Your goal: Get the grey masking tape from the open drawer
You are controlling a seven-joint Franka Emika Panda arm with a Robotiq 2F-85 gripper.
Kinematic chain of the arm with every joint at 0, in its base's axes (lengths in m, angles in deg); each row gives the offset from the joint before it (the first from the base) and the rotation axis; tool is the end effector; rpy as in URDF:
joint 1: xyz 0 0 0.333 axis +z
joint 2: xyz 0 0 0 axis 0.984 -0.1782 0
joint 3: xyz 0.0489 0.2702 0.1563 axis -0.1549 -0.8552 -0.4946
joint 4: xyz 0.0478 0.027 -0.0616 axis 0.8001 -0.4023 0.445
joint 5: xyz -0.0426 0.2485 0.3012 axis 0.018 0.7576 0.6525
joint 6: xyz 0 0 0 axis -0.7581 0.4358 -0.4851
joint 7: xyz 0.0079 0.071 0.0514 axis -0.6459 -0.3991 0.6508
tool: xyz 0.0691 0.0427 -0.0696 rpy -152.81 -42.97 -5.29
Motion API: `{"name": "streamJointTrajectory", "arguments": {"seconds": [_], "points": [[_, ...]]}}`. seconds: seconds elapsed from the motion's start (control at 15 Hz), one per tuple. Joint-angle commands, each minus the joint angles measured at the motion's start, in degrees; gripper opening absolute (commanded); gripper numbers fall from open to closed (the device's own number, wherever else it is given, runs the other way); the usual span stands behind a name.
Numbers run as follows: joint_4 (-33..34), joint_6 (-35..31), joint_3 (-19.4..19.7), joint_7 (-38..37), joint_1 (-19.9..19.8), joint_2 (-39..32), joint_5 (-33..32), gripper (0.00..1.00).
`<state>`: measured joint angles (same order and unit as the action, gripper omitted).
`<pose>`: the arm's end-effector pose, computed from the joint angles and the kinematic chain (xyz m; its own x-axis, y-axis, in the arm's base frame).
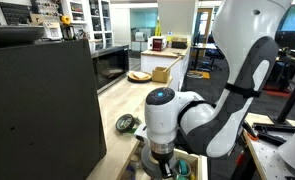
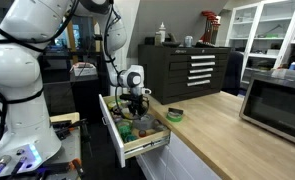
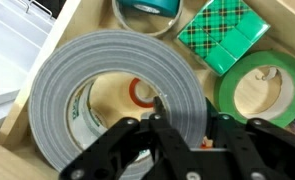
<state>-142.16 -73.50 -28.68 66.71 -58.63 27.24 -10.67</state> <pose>0.4853 0.1759 0.0983 0.8297 0.5492 -0.1001 0.5574 -0.8247 0.0954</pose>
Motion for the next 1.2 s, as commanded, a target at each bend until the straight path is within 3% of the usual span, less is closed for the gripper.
{"name": "streamJointTrajectory", "arguments": {"seconds": [0.0, 0.67, 1.13], "points": [[-2.5, 2.9, 0.9, -2.5, 0.3, 6.8, -3.3, 0.12], [-5.8, 12.3, -0.3, -4.9, -2.7, 19.1, -4.9, 0.12], [-4.2, 16.0, -0.4, -2.0, -10.5, 22.6, -3.2, 0.12]]}}
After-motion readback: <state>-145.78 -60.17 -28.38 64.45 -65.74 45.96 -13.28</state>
